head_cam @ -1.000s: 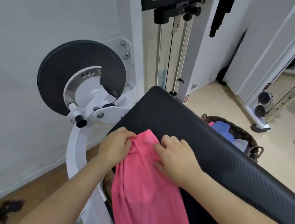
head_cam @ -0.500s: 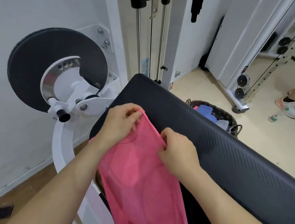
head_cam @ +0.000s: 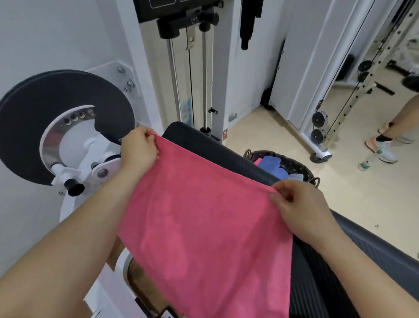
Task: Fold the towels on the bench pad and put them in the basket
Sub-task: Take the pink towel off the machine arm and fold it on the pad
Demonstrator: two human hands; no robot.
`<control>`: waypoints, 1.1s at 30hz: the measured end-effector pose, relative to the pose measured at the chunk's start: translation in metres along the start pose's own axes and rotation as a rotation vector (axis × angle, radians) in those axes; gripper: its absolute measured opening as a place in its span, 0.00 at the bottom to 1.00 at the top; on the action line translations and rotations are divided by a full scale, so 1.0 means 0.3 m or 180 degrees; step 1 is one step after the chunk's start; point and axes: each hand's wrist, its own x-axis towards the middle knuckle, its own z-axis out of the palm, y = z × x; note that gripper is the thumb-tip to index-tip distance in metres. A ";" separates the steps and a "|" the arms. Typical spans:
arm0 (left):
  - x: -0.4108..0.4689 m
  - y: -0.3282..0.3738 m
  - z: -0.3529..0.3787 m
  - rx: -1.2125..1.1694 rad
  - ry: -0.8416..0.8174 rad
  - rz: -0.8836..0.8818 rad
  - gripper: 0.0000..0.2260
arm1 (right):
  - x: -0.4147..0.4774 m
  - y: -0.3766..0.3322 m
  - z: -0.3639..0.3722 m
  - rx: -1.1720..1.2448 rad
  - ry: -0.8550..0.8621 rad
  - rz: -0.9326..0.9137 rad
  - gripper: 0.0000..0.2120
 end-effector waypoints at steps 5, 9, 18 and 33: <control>0.091 0.039 0.080 0.0369 0.0035 -0.0036 0.12 | 0.080 -0.007 0.005 -0.0446 0.0357 0.0107 0.06; 0.149 0.099 0.126 0.0808 0.0067 0.0121 0.13 | 0.143 -0.014 0.001 -0.0329 0.0283 0.0278 0.04; 0.178 0.088 0.165 0.0734 -0.0138 0.0384 0.18 | 0.188 0.008 0.012 -0.0180 0.0190 0.0458 0.02; -1.033 0.043 0.141 -0.0035 -0.1512 0.2431 0.06 | -0.370 0.157 -0.062 -0.0087 0.0050 0.0374 0.17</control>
